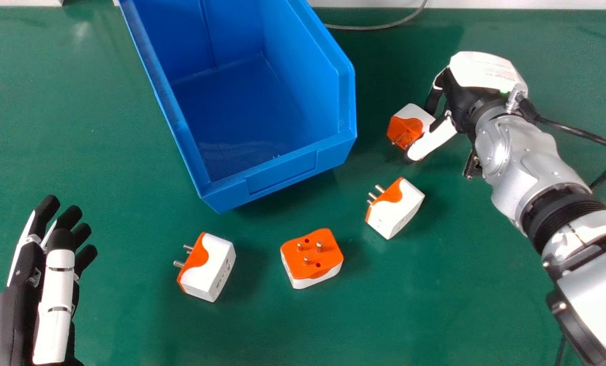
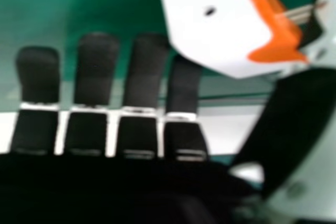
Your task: Pick all objects and put in blue box
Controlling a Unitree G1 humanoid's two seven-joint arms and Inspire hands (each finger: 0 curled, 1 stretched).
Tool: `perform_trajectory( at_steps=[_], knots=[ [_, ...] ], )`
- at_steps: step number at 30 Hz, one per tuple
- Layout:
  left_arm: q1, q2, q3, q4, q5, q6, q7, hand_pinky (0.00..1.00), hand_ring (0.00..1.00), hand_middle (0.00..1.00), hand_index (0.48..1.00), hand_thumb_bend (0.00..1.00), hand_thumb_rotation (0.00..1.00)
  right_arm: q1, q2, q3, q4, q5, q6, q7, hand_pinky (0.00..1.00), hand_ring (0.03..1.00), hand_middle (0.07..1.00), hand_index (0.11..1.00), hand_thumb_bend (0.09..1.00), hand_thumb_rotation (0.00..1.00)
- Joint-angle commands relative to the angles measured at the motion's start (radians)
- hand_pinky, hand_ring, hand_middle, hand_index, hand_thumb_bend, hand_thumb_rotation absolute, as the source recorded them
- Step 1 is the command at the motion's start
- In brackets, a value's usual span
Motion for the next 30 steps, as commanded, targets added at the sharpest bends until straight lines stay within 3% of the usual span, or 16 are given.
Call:
perform_trajectory(
  at_steps=[1, 5, 10, 14, 24, 30],
  knots=[
    [0.010, 0.006, 0.005, -0.021, 0.003, -0.009, -0.001, 0.88, 0.89, 0.89, 0.909, 0.47, 0.74, -0.031, -0.003, -0.008, -0.023, 0.003, 0.010, -0.002, 0.30, 0.384, 0.473, 0.602, 0.915, 0.31],
    [0.011, 0.004, 0.005, -0.022, 0.000, -0.012, -0.003, 0.88, 0.89, 0.89, 0.908, 0.47, 0.74, -0.022, -0.011, 0.006, -0.036, -0.009, -0.013, -0.008, 0.28, 0.361, 0.450, 0.592, 0.904, 0.31],
    [0.014, 0.006, 0.007, -0.025, 0.004, -0.011, -0.001, 0.88, 0.88, 0.89, 0.905, 0.46, 0.74, -0.025, -0.002, 0.006, -0.034, -0.005, 0.001, -0.009, 0.31, 0.399, 0.488, 0.588, 0.897, 0.31],
    [0.015, 0.003, 0.005, -0.031, 0.000, -0.009, -0.001, 0.87, 0.88, 0.89, 0.902, 0.45, 0.74, -0.034, 0.005, 0.040, -0.018, -0.035, 0.027, 0.005, 0.33, 0.440, 0.536, 0.635, 0.903, 0.31],
    [0.036, 0.000, 0.001, -0.035, 0.011, -0.019, -0.003, 0.87, 0.89, 0.89, 0.906, 0.46, 0.74, -0.043, 0.021, 0.108, -0.004, -0.091, 0.060, -0.004, 0.37, 0.465, 0.541, 0.606, 0.921, 0.42],
    [0.049, -0.007, -0.002, -0.045, 0.009, -0.021, -0.002, 0.87, 0.89, 0.89, 0.911, 0.47, 0.74, -0.042, 0.038, 0.096, -0.002, -0.086, 0.085, -0.017, 0.36, 0.456, 0.527, 0.579, 0.938, 0.40]
  ],
)
